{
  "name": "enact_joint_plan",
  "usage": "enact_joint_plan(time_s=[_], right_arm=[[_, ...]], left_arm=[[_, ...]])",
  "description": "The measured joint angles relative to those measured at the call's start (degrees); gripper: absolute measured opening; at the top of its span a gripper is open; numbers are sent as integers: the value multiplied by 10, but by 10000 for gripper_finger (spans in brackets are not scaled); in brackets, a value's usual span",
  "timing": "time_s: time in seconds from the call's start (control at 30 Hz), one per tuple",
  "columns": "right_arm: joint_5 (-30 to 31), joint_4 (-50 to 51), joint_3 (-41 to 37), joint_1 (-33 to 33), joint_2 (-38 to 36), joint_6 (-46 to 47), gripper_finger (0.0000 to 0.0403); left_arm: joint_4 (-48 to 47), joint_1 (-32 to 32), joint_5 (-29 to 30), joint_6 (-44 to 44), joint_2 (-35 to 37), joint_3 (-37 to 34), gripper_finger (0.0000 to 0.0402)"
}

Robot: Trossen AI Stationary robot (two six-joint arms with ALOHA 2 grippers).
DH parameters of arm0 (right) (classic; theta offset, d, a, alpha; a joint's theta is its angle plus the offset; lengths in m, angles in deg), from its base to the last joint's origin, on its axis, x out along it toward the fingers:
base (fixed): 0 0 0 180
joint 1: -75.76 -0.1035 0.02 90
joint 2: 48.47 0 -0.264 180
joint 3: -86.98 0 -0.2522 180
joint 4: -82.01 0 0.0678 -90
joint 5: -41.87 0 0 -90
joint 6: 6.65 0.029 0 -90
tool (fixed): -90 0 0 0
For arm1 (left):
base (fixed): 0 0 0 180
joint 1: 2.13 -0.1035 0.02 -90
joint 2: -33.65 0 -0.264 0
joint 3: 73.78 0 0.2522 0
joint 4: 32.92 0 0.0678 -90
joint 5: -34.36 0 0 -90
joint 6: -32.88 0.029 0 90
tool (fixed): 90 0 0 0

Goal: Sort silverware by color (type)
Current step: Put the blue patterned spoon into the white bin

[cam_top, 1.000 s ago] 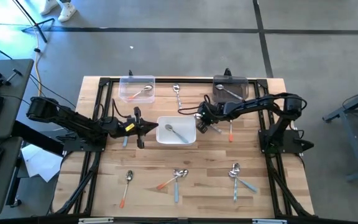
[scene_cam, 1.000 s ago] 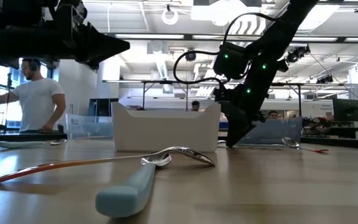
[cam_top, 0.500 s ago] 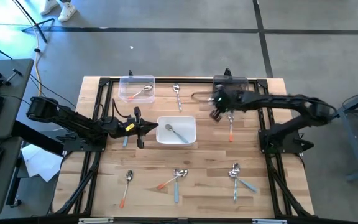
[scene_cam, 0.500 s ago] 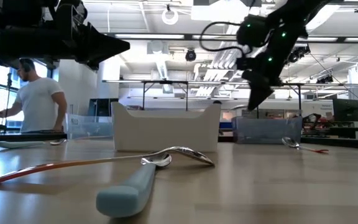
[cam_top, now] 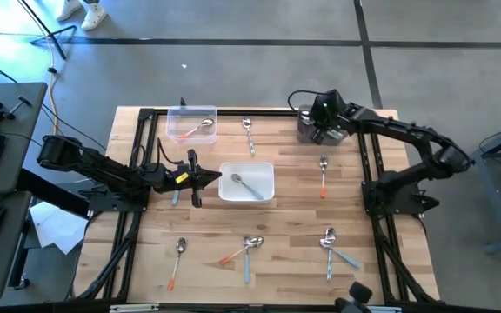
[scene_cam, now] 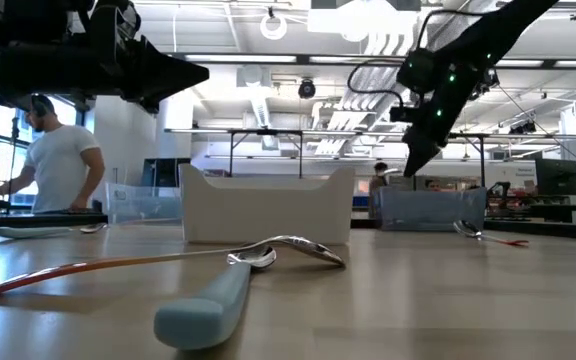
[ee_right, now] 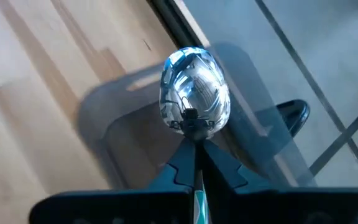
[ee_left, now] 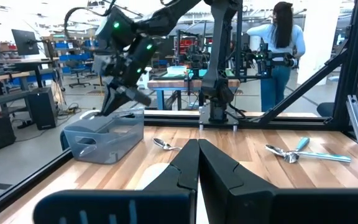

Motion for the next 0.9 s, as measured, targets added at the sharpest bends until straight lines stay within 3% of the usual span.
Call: enact_joint_plan(time_s=[0.67, 0.9], right_arm=[[-30, -72, 0, 50, 128, -25, 5], [34, -70, 0, 44, 120, -13, 42]], left_arm=[[0, 0, 0, 0, 0, 0, 1], [0, 0, -22, 0, 0, 0, 1]])
